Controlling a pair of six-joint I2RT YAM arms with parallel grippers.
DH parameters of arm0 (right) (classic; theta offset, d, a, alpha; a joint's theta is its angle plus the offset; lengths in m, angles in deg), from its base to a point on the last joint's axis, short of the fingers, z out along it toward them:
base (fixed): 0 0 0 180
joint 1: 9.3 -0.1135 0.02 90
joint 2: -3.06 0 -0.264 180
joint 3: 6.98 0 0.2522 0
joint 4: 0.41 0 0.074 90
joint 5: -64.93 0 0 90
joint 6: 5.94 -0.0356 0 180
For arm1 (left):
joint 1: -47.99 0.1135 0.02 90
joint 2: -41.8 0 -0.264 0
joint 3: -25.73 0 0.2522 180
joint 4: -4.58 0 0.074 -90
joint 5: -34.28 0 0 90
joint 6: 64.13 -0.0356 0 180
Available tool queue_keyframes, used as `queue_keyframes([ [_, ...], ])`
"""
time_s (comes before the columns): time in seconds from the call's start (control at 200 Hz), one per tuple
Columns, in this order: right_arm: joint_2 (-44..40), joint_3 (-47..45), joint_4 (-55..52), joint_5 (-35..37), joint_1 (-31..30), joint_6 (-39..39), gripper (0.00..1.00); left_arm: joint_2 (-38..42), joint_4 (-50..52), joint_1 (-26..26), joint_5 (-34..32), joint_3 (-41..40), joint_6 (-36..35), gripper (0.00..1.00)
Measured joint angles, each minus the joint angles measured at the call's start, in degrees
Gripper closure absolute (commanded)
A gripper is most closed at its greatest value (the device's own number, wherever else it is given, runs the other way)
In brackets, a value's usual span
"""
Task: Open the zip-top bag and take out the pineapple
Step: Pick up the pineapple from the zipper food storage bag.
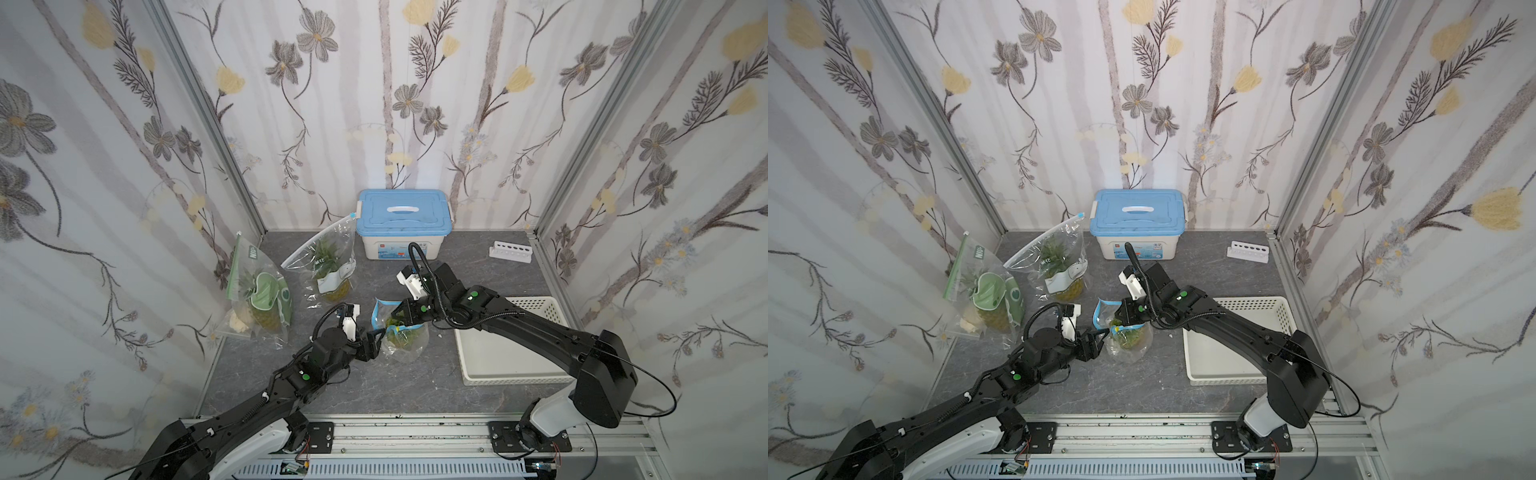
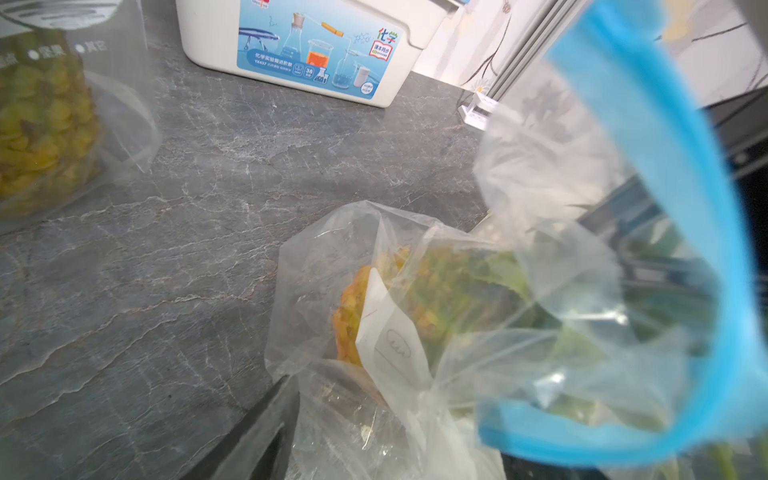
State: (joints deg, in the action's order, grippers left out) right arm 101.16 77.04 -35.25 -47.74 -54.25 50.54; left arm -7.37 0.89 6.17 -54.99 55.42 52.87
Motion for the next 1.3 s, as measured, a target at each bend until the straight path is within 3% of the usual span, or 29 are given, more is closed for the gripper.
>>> queue_keyframes([
  [0.14,0.9,2.9,-3.3,1.7,0.0,0.7,0.57,1.8,-0.1,0.0,0.8,0.6,-0.2,0.25],
  [0.3,-0.3,5.1,-9.2,7.0,-1.4,1.5,0.50,3.5,0.1,0.0,0.8,2.1,-0.5,0.26],
  [0.634,-2.4,7.5,-21.7,14.6,-4.7,1.9,0.48,4.7,0.6,0.0,1.3,3.6,-0.7,0.28],
  [0.804,-3.3,7.9,-26.0,16.7,-5.2,2.1,0.52,4.3,0.3,0.0,1.5,3.5,-0.7,0.28],
  [1.124,3.2,13.0,-26.2,16.9,-5.0,4.1,0.53,-8.8,-7.6,0.0,2.3,-1.6,1.6,0.33],
  [1.299,8.3,18.5,-25.5,16.8,-3.3,5.4,0.53,-10.4,-10.6,0.0,2.3,-1.6,1.9,0.31],
])
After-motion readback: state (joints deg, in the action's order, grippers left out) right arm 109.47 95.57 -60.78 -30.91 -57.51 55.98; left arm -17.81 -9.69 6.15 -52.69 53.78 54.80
